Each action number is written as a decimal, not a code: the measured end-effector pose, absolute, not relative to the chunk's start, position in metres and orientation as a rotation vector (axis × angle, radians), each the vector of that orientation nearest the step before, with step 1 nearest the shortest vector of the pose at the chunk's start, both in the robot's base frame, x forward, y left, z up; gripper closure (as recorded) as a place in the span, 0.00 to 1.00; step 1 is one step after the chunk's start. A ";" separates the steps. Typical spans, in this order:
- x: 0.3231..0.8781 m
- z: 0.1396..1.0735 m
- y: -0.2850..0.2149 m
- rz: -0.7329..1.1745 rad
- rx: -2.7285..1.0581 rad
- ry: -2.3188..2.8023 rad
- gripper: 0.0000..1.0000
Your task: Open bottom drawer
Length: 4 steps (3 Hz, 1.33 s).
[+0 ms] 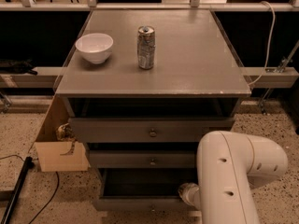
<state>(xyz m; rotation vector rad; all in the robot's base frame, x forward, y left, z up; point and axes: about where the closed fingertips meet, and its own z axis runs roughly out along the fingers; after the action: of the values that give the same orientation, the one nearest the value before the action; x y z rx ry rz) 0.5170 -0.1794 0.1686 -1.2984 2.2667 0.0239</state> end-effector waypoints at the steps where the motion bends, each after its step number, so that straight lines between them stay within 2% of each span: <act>1: 0.517 0.167 -0.180 0.021 -1.301 2.269 1.00; 2: 0.517 0.167 -0.180 0.021 -1.301 2.269 0.82; 3: 0.517 0.167 -0.180 0.021 -1.301 2.269 0.51; 4: 0.517 0.167 -0.180 0.021 -1.301 2.269 0.28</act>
Offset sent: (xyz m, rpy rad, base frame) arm 0.0000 -0.0008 -0.0012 -0.0038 0.0013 0.0003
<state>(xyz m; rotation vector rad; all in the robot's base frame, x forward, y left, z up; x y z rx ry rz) 0.5170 -0.1802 0.1674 -1.3012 2.2686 0.0206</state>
